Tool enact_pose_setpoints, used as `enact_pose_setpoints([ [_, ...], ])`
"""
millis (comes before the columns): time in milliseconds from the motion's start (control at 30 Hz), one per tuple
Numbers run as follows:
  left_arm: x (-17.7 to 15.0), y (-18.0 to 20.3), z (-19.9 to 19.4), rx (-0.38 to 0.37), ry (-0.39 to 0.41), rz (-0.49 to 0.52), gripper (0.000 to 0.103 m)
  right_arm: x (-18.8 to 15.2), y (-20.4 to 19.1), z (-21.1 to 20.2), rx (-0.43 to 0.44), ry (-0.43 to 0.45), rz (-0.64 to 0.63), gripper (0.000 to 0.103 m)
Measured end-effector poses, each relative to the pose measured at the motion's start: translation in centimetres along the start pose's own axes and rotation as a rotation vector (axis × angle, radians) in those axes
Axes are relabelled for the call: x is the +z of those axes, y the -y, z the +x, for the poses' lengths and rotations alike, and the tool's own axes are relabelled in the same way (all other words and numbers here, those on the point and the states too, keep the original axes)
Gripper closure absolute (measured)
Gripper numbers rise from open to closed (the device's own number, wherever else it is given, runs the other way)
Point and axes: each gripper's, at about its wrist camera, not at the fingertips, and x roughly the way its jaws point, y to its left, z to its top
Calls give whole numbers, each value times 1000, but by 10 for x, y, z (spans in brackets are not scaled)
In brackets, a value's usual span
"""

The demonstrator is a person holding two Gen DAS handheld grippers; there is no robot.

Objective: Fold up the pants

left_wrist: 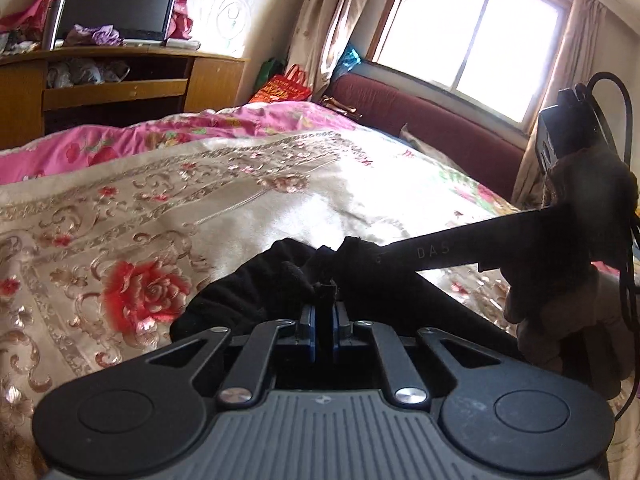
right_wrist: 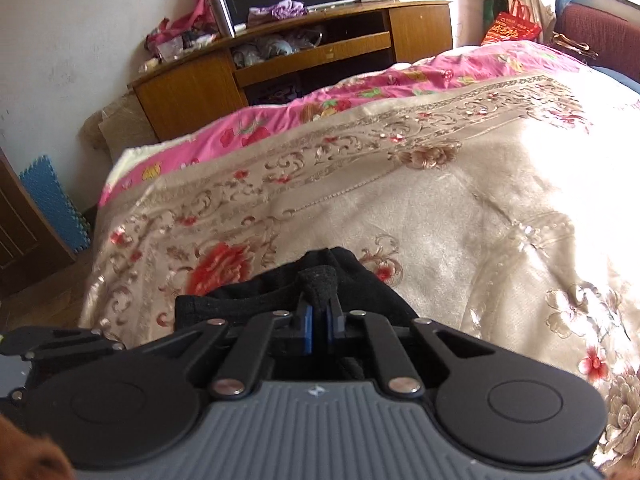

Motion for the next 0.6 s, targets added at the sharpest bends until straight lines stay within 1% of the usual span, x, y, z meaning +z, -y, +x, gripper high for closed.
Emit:
enact_pose_setpoints([
  [67, -13, -9, 17, 46, -51, 2, 77, -10, 0, 27, -28, -24, -23, 83],
  [100, -18, -10, 24, 68, -81, 15, 76, -20, 0, 45, -55, -51, -50, 80],
  [133, -21, -11, 27, 80, -99, 27, 75, -25, 2, 55, -64, -76, -51, 78],
  [200, -24, -13, 21, 78, -86, 44, 72, -29, 6, 51, -55, -43, 5, 78],
  [233, -22, -13, 15, 76, -66, 57, 72, -27, 8, 44, -48, -28, 28, 74],
  [267, -20, -14, 11, 80, -55, 70, 72, -26, 11, 32, -51, -4, 54, 70],
  [333, -14, -15, 1, 103, -26, 98, 72, -26, 11, 1, -91, 58, 76, 69],
  [367, -11, -16, -4, 126, -10, 106, 72, -29, 9, -15, -108, 91, 79, 66],
  [400, -9, -17, -8, 146, 6, 111, 72, -36, 9, -39, -118, 133, 94, 62],
  [433, -6, -17, -14, 157, 31, 116, 72, -45, 10, -60, -127, 165, 124, 54],
  [467, -3, -16, -19, 160, 48, 122, 72, -57, 14, -79, -148, 188, 164, 51],
  [533, 1, -8, -26, 139, 68, 152, 72, -88, 25, -113, -219, 191, 258, 51],
  [600, -1, 6, -26, 103, 74, 205, 72, -133, 40, -149, -338, 167, 383, 51],
])
